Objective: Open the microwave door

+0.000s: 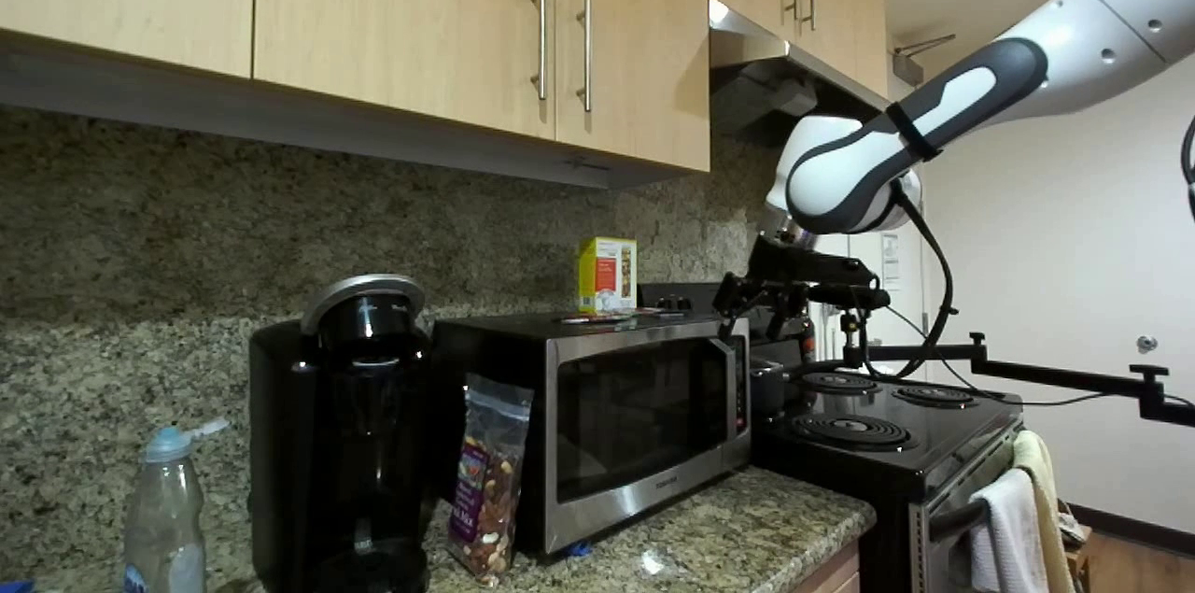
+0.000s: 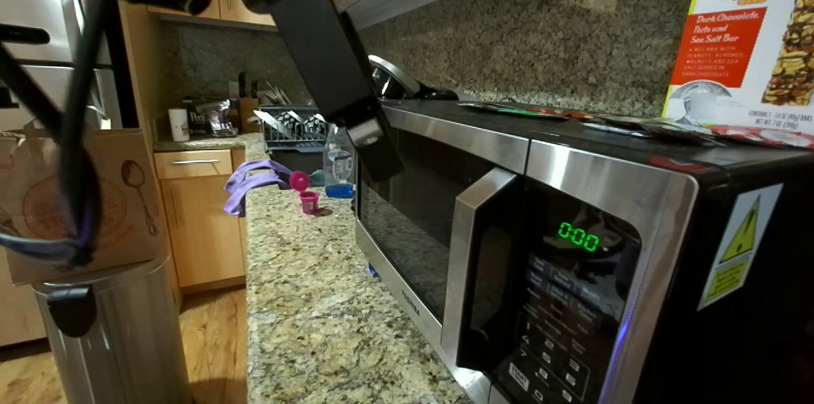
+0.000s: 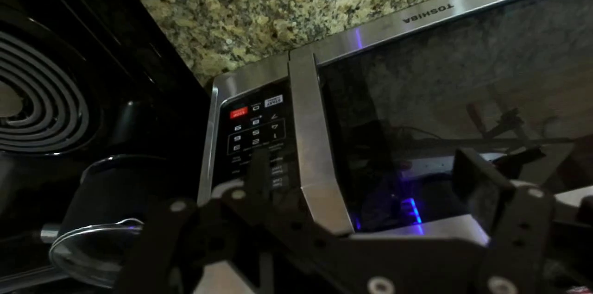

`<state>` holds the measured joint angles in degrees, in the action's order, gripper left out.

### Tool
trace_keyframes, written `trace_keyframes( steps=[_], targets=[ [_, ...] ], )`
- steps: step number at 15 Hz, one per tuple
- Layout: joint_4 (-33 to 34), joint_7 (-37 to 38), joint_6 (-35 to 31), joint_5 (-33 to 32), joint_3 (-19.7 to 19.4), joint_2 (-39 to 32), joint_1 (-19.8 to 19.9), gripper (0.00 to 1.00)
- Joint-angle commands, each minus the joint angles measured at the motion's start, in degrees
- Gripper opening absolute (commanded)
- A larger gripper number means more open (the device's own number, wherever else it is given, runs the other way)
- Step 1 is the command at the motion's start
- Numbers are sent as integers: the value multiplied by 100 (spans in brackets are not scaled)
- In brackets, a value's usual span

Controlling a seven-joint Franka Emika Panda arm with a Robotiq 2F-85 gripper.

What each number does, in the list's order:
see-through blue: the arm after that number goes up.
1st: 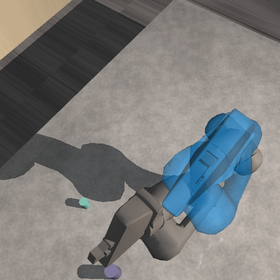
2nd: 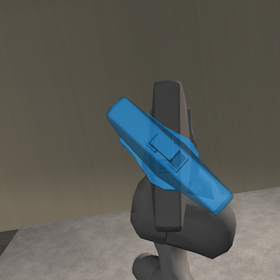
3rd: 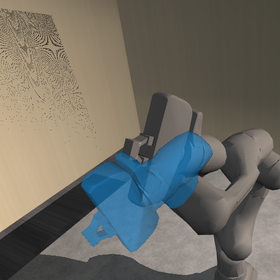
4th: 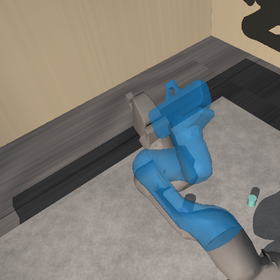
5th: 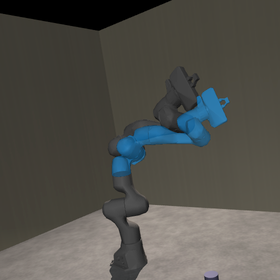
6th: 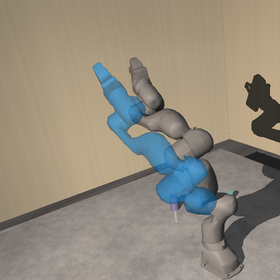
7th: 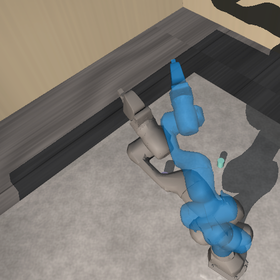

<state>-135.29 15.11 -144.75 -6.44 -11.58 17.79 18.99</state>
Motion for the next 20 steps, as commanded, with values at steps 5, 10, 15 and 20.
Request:
trace_keyframes(
  steps=[5,10,15,20],
  targets=[
    [620,24,-551,-332,-42,-971,48,100],
    [736,-68,-1012,-647,-197,-1346,48,100],
    [651,-581,-1328,-403,-332,-1482,-54,60],
    [606,-884,-1363,-230,-362,-1475,-141,28]
  ],
)
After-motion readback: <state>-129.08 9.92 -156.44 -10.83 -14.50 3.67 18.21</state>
